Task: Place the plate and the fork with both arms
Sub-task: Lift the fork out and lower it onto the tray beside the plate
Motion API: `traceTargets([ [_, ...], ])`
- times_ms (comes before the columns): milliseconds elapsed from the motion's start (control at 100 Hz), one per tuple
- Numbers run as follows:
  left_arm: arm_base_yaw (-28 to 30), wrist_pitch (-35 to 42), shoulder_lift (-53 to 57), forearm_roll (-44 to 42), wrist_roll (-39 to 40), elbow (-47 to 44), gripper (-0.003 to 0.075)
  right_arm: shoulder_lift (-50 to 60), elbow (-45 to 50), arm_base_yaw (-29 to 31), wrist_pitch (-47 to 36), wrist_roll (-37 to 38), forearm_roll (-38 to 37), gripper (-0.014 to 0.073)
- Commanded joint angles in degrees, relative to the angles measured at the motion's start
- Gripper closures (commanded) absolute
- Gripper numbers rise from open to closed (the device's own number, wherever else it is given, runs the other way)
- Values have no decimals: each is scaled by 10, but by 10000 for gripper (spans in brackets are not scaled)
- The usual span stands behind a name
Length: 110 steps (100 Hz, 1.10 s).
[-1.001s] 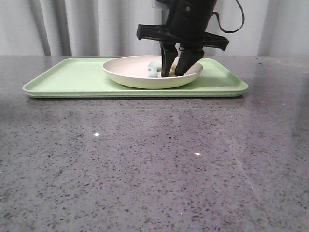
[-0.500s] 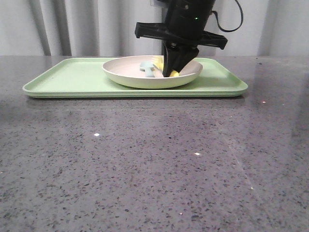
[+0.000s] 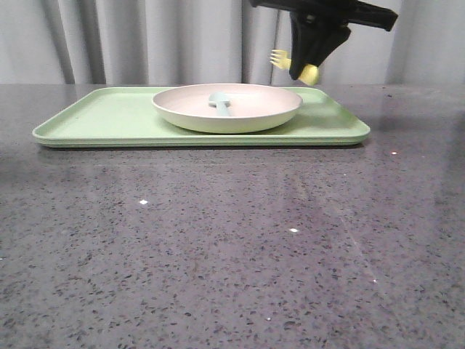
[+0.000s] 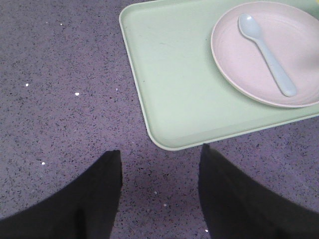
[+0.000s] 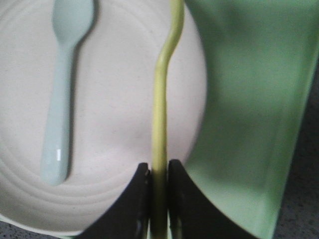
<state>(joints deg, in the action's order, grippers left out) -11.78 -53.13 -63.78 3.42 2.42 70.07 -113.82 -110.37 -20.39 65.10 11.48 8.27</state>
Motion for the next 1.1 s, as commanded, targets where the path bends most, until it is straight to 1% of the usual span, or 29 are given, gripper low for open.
traceTargets([
  [0,1,36,12,6,6,14,366,45,-14,18,-5,2,-5,650],
  [220,1,37,12,12,6,14,366,48,22,47,-12,2,-10,650],
  [310,1,37,12,16,6,14,366,48,34,47,-27,2,-10,650],
  [630,1,37,12,17,6,14,366,45,34,47,-49,2,-9,650],
  [870,1,37,12,17,6,14,366,27,34,51,-58,-13,44,650],
  [1091,1,39,12,17,6,14,366,5,34,53,-52,-20,68,649],
])
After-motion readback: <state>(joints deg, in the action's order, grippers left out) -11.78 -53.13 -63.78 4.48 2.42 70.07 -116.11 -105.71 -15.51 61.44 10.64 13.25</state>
